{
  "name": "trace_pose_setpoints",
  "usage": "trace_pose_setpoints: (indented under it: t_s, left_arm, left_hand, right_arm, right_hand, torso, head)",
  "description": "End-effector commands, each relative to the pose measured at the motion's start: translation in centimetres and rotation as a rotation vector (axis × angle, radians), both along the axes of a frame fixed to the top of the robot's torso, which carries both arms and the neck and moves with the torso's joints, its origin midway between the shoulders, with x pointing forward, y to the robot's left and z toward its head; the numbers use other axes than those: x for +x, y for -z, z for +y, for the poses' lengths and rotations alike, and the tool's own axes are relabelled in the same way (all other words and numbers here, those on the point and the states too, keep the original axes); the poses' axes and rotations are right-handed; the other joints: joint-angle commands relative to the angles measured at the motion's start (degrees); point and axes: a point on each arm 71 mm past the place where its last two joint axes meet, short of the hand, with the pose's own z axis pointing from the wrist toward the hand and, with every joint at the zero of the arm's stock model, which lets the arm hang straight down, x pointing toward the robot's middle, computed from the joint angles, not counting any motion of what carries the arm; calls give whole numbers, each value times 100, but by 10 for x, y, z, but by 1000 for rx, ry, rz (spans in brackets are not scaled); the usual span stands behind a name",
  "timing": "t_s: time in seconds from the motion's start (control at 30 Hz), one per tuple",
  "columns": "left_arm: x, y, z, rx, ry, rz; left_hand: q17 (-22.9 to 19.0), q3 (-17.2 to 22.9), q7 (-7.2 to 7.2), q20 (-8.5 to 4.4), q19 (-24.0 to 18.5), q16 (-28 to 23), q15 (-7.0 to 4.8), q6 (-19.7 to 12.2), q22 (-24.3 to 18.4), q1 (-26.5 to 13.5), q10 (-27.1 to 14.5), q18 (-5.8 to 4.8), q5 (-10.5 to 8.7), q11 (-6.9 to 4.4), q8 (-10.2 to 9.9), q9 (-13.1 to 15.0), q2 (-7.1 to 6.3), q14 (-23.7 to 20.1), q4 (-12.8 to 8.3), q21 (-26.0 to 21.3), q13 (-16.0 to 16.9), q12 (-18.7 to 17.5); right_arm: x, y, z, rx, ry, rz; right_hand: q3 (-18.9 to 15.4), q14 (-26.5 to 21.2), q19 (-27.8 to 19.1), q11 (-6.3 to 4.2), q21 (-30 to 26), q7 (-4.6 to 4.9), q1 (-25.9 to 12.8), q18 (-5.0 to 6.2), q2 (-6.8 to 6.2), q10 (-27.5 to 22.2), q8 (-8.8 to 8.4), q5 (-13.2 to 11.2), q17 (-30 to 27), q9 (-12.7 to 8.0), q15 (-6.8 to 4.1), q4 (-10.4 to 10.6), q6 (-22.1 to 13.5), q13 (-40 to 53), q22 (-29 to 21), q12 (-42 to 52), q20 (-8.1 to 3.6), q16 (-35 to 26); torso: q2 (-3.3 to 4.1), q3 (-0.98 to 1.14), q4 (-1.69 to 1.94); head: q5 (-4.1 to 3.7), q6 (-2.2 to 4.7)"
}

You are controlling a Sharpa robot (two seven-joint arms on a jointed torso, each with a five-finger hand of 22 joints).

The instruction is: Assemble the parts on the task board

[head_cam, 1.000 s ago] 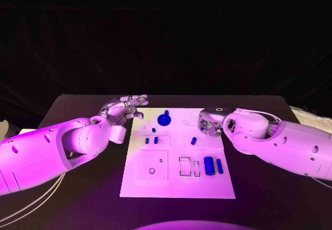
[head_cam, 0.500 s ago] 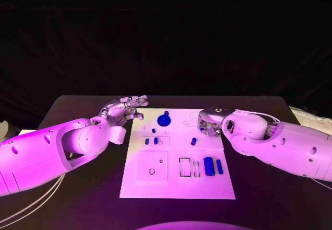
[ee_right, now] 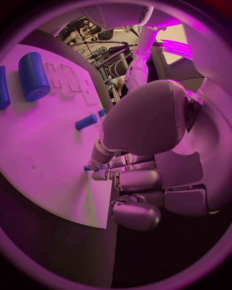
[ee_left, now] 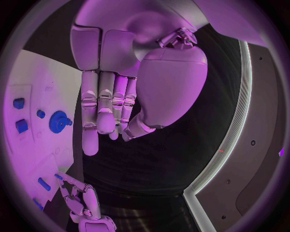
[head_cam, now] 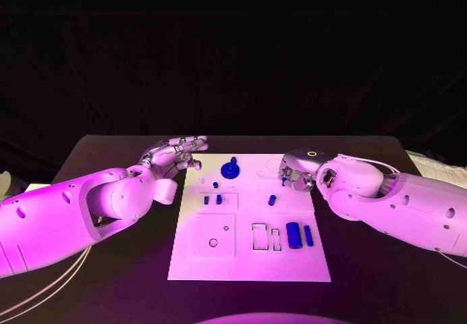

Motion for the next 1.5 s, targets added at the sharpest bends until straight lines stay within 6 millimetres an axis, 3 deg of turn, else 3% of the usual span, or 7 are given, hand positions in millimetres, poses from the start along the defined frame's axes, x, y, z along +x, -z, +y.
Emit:
trace_pose_setpoints:
  t_s: [0.03,0.23,0.33,0.67,0.87,1.07,1.5]
  left_arm:
    - [0,-1,-2,-11,12,-5]
    - [0,-1,-2,-11,11,-4]
    - [0,-1,-1,-10,11,-4]
    - [-1,-1,-2,-13,15,-4]
    - [-2,-1,-5,-17,23,-5]
    - [-3,-2,-8,-21,33,-5]
    - [-5,-3,-10,-25,41,-4]
  left_hand:
    - [-5,-23,-7,-10,11,17,12,-33,-5,28,-40,58,32,2,-8,-7,-7,-31,-22,-19,7,20]
    - [-9,-22,-7,-9,10,18,14,-36,-6,35,-48,58,34,3,-7,-6,-2,-35,-29,-21,8,27]
    - [-9,-22,-7,-9,10,18,14,-36,-6,35,-48,58,34,3,-7,-6,-2,-35,-29,-21,8,27]
    - [-9,-22,-7,-8,9,20,14,-35,-6,39,-54,59,34,3,-4,-5,0,-36,-33,-22,8,32]
    - [-9,-22,-7,-8,9,20,14,-35,-6,39,-54,59,34,3,-4,-5,0,-36,-33,-22,8,32]
    - [-11,-23,-7,-8,9,21,15,-35,-6,40,-58,59,34,4,-3,-4,0,-37,-36,-23,9,36]
    - [-11,-23,-7,-8,9,21,15,-35,-6,40,-58,59,34,4,-3,-4,0,-37,-36,-23,9,36]
  right_arm:
    - [0,-9,0,48,-3,-23]
    - [-6,-18,2,73,-15,-22]
    - [-12,-22,8,87,-36,-23]
    - [-40,-27,55,138,-176,-13]
    - [-57,-14,89,154,-269,16]
    - [-69,5,110,166,-322,62]
    - [-74,26,124,157,-344,116]
  right_hand:
    - [24,305,19,26,14,39,-33,80,11,18,5,23,-4,12,-2,1,24,10,6,17,4,41]
    - [4,302,20,29,14,36,-95,80,-18,26,8,20,-7,20,1,17,35,10,6,14,7,43]
    - [-3,301,20,31,15,36,-115,80,-27,29,9,19,-8,22,1,22,39,11,8,13,7,43]
    - [-8,301,18,34,11,39,-125,82,-34,28,8,20,-6,23,1,23,39,10,1,11,7,45]
    - [-5,300,12,36,1,44,-124,85,-32,27,7,23,-11,23,1,20,36,9,-15,9,6,42]
    - [2,298,7,41,-6,53,-116,89,-29,19,1,27,-16,23,2,5,28,8,-29,4,6,41]
    - [8,295,4,48,-11,62,-110,91,-24,11,-4,29,-23,23,3,-8,20,7,-37,0,7,37]
  torso:
    - [2,-3,-3]
    - [-3,-10,-4]
    - [1,-3,1]
    - [1,-11,12]
    - [8,-6,-5]
    - [9,-8,2]
    - [6,-5,1]
  head:
    - [9,4]
    - [17,-8]
    - [33,-3]
    - [190,-45]
    - [315,-95]
    - [383,-140]
    - [448,-182]
